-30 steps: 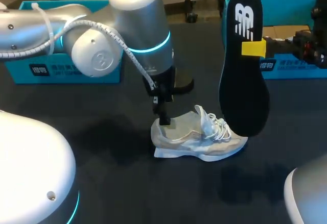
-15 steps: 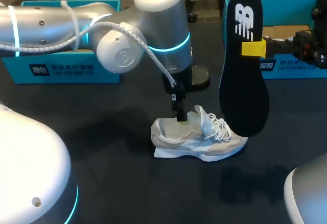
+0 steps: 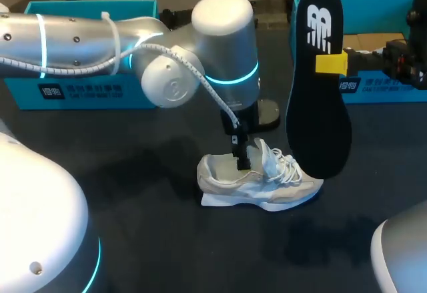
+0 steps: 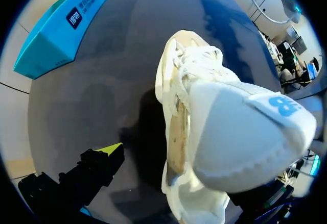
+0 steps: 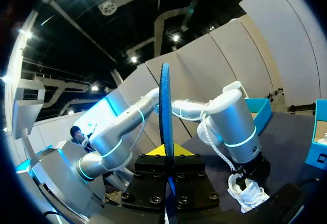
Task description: Take the shoe out of the shoebox, open the shoe tongue, remove and reinsert the insole, then place the shoe into the shoebox
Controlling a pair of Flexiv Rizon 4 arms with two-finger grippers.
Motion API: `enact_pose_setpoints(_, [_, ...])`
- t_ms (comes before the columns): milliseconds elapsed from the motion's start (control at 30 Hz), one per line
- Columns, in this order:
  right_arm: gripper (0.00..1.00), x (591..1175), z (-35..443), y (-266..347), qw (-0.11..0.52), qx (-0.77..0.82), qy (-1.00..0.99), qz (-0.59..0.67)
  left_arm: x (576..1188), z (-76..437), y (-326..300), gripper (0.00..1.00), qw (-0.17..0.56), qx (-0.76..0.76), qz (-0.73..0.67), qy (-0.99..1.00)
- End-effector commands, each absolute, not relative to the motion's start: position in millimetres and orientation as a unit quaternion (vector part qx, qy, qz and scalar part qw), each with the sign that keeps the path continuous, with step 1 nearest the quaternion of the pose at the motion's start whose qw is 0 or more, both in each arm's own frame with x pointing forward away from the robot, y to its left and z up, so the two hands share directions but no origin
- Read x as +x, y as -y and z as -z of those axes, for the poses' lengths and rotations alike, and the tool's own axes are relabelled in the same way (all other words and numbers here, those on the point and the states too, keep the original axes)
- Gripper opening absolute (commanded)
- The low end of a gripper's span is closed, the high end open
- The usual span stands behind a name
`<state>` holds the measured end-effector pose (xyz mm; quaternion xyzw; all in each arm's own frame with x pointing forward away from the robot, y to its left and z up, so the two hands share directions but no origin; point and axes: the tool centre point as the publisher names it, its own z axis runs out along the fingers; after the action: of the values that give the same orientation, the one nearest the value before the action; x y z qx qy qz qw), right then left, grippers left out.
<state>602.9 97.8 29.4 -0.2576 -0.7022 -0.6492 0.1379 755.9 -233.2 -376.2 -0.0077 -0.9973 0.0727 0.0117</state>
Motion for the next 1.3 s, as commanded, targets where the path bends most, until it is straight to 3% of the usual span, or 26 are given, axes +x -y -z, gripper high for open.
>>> enact_pose_setpoints(33, [0.0, 606.5, -30.2, -100.2, 0.14, -0.257, 0.703, 0.647, 751.8, 382.7, 232.6, 0.93, 0.01, -0.006, -0.074, 0.997])
enact_pose_setpoints(100, [0.0, 606.5, -30.2, -100.2, 0.14, -0.257, 0.703, 0.647, 751.4, 383.6, 232.0, 0.88, 0.01, -0.005, -0.074, 0.997])
enact_pose_setpoints(133, [0.0, 606.5, -30.2, -100.2, 0.14, -0.257, 0.703, 0.647, 751.2, 383.9, 231.9, 0.75, 0.01, -0.005, -0.074, 0.997])
enact_pose_setpoints(167, [0.0, 606.5, -30.2, -100.2, 0.14, -0.257, 0.703, 0.647, 751.0, 384.5, 231.8, 0.5, 0.011, -0.004, -0.074, 0.997])
enact_pose_setpoints(200, [0.0, 606.5, -30.2, -100.2, 0.14, -0.257, 0.703, 0.647, 751.3, 385.3, 231.9, 0.4, 0.01, -0.003, -0.073, 0.997])
enact_pose_setpoints(233, [0.0, 606.5, -30.2, -100.2, 0.14, -0.257, 0.703, 0.647, 751.6, 385.7, 232.1, 0.0, 0.01, -0.002, -0.073, 0.997])
enact_pose_setpoints(933, [0.0, 606.5, -30.2, -100.2, 0.14, -0.257, 0.703, 0.647, 744.4, 354.9, 225.9, 0.0, 0.022, -0.041, -0.088, 0.995])
enact_pose_setpoints(1300, [0.0, 606.5, -30.2, -100.2, 0.14, -0.257, 0.703, 0.647, 734.9, 324.2, 211.2, 0.0, -0.014, -0.192, -0.088, 0.977])
